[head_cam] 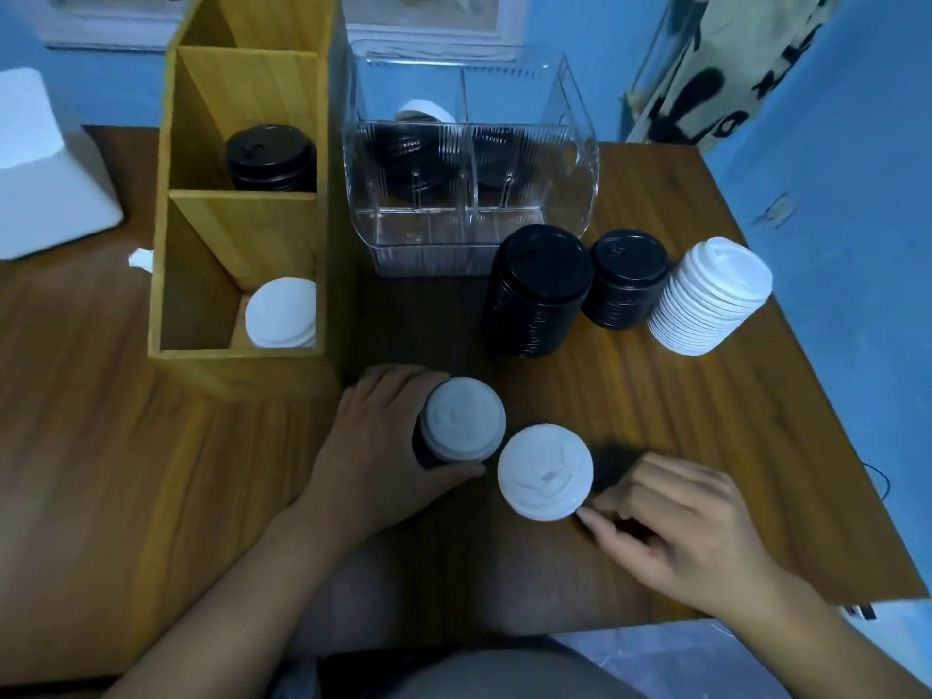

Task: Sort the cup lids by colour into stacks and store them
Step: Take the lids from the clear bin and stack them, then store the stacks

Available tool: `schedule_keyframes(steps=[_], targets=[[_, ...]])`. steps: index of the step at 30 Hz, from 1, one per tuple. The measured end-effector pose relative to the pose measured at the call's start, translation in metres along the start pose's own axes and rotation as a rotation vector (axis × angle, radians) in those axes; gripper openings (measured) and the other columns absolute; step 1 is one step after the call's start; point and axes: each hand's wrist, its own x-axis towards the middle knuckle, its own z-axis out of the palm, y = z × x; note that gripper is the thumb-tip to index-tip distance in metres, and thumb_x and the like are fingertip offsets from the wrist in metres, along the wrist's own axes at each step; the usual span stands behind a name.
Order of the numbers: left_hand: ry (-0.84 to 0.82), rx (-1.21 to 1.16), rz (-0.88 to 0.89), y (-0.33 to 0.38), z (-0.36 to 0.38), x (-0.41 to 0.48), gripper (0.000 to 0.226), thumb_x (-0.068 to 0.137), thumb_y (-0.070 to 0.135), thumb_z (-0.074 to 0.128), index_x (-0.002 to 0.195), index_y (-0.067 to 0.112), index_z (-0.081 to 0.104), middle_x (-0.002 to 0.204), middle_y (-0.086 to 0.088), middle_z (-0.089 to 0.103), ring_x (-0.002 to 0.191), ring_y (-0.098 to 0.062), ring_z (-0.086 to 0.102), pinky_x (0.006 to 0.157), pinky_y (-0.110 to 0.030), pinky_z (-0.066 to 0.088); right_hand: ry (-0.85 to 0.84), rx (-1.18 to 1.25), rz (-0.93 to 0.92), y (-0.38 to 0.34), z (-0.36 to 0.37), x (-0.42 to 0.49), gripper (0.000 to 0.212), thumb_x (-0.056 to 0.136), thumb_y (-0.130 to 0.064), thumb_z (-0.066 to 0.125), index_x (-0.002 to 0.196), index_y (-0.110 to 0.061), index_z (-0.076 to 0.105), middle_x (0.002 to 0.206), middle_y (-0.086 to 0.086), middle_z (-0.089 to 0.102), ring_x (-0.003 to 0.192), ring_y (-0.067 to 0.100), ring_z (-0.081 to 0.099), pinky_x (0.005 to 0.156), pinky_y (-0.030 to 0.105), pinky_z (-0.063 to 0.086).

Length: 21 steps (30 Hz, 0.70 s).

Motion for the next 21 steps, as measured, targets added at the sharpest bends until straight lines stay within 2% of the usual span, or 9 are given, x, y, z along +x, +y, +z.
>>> schedule_keyframes(steps=[3, 6, 8, 10, 12, 14, 18, 19, 21], targets=[[-0.014, 0.003, -0.009, 0.0, 0.0, 0.0, 0.092, 0.065, 0.082, 0.068, 0.137, 0.028, 0.052, 0.137, 0.008, 0.053, 0.128, -0.014, 0.045, 0.105, -0.037, 0.039, -0.119, 0.082, 0.062, 0.007, -0.001, 0.004, 0.017, 0.084, -0.023, 0.081, 0.095, -0.011, 0.075, 0.09, -0.001, 0.06, 0.082, 0.017, 0.059, 0.064, 0.033, 0.051], [-0.022, 0.004, -0.01, -0.001, 0.0, -0.001, 0.093, 0.066, 0.083, 0.067, 0.139, 0.028, 0.05, 0.139, 0.008, 0.052, 0.129, -0.015, 0.044, 0.107, -0.036, 0.038, -0.272, 0.15, 0.111, 0.008, -0.004, 0.012, 0.045, 0.074, -0.016, 0.082, 0.117, -0.017, 0.069, 0.123, -0.006, 0.054, 0.116, 0.015, 0.054, 0.085, 0.036, 0.053], [-0.029, 0.007, -0.013, -0.001, 0.0, -0.001, 0.093, 0.066, 0.083, 0.067, 0.14, 0.028, 0.05, 0.14, 0.007, 0.052, 0.13, -0.015, 0.044, 0.108, -0.036, 0.038, -0.389, 0.23, 0.125, 0.005, -0.006, 0.021, 0.063, 0.069, -0.009, 0.08, 0.129, -0.02, 0.061, 0.149, -0.01, 0.043, 0.141, 0.02, 0.04, 0.107, 0.035, 0.045], [-0.027, 0.004, -0.014, -0.002, 0.0, -0.001, 0.093, 0.067, 0.084, 0.066, 0.14, 0.028, 0.05, 0.139, 0.007, 0.053, 0.13, -0.015, 0.044, 0.108, -0.036, 0.04, -0.506, 0.276, 0.123, 0.003, -0.004, 0.031, 0.073, 0.07, -0.009, 0.077, 0.138, -0.024, 0.055, 0.161, -0.013, 0.031, 0.152, 0.019, 0.025, 0.116, 0.036, 0.033], [-0.019, -0.005, -0.007, -0.002, 0.0, -0.001, 0.093, 0.067, 0.083, 0.066, 0.139, 0.027, 0.051, 0.138, 0.007, 0.053, 0.129, -0.015, 0.045, 0.107, -0.038, 0.041, -0.587, 0.228, 0.085, 0.004, 0.0, 0.039, 0.076, 0.074, -0.019, 0.074, 0.145, -0.03, 0.049, 0.16, -0.019, 0.031, 0.151, 0.01, 0.025, 0.119, 0.036, 0.03], [-0.014, -0.014, -0.002, -0.002, 0.0, -0.001, 0.093, 0.066, 0.083, 0.067, 0.139, 0.027, 0.052, 0.138, 0.007, 0.054, 0.129, -0.016, 0.046, 0.106, -0.039, 0.042, -0.608, 0.108, 0.063, 0.005, 0.001, 0.042, 0.075, 0.076, -0.038, 0.073, 0.146, -0.035, 0.046, 0.151, -0.022, 0.039, 0.14, 0.003, 0.035, 0.112, 0.033, 0.036], [-0.015, -0.014, 0.003, -0.001, -0.002, -0.001, 0.094, 0.066, 0.082, 0.069, 0.14, 0.026, 0.051, 0.139, 0.008, 0.053, 0.13, -0.015, 0.044, 0.108, -0.038, 0.041, -0.495, -0.259, 0.225, -0.004, 0.003, 0.043, 0.087, 0.074, -0.086, 0.052, 0.14, -0.029, 0.049, 0.117, -0.011, 0.05, 0.106, 0.014, 0.05, 0.087, 0.035, 0.047], [-0.014, -0.011, 0.008, -0.001, -0.002, -0.001, 0.095, 0.065, 0.081, 0.07, 0.14, 0.026, 0.051, 0.139, 0.008, 0.053, 0.131, -0.014, 0.044, 0.108, -0.037, 0.04, -0.472, -0.307, 0.284, -0.007, 0.004, 0.042, 0.094, 0.073, -0.092, 0.046, 0.14, -0.026, 0.049, 0.115, -0.009, 0.051, 0.105, 0.015, 0.05, 0.085, 0.035, 0.048], [-0.011, -0.016, 0.021, 0.0, -0.003, -0.002, 0.094, 0.066, 0.078, 0.072, 0.141, 0.025, 0.05, 0.14, 0.007, 0.052, 0.131, -0.014, 0.043, 0.108, -0.034, 0.037, -0.458, -0.248, 0.318, -0.007, 0.005, 0.036, 0.097, 0.074, -0.091, 0.045, 0.147, -0.027, 0.043, 0.126, -0.009, 0.048, 0.116, 0.013, 0.046, 0.091, 0.036, 0.046]])
